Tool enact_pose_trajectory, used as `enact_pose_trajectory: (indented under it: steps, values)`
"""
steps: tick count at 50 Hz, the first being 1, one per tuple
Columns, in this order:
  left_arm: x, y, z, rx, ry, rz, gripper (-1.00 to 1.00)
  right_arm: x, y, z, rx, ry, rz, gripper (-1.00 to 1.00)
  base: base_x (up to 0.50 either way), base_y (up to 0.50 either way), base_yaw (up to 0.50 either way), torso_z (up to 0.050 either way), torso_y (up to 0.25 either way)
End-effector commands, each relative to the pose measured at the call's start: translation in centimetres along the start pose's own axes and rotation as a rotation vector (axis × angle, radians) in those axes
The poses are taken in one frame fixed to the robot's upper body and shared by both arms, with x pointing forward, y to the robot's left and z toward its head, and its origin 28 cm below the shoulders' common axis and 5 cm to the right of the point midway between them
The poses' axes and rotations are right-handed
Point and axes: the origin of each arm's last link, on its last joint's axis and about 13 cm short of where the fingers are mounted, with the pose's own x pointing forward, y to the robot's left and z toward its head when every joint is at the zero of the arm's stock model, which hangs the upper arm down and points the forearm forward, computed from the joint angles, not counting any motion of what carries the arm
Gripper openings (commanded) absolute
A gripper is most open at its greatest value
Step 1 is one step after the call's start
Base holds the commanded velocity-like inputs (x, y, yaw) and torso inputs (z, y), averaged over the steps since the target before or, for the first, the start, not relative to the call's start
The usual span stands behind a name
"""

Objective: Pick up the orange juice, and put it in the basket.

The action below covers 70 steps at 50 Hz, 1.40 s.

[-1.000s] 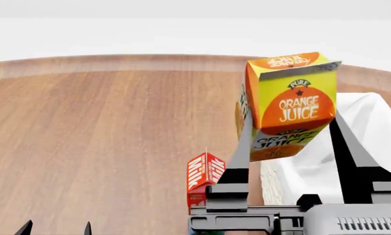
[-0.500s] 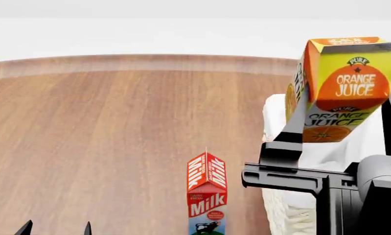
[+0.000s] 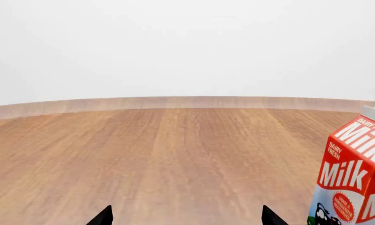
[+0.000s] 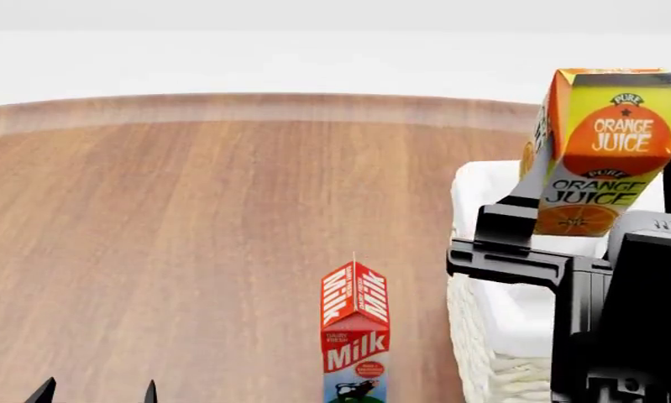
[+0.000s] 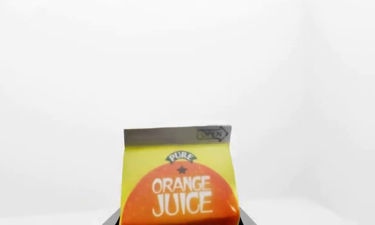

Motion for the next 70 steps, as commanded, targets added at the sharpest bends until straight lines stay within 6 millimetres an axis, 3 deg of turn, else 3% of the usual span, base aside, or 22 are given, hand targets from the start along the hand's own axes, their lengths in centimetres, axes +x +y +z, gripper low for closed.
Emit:
enact_pose_trajectory:
  steps: [1, 33, 70]
  values:
    - [0.0, 0.0, 0.0, 0.0, 0.0, 0.0, 1.0, 1.5, -0.1, -1.2, -0.032, 0.005, -0.042, -1.0, 0.0, 0.0, 0.0, 0.0, 0.0]
    - [0.0, 0.0, 0.0, 0.0, 0.0, 0.0, 1.0, 4.4, -0.1, -6.0, -0.056, 0.098, -0.121, -1.0, 0.0, 0.0, 0.0, 0.0, 0.001]
    - [0.0, 0.0, 0.0, 0.0, 0.0, 0.0, 1.0, 6.6, -0.2, -9.0, -0.082, 0.148, -0.186, -1.0, 0.0, 0.0, 0.0, 0.0, 0.001]
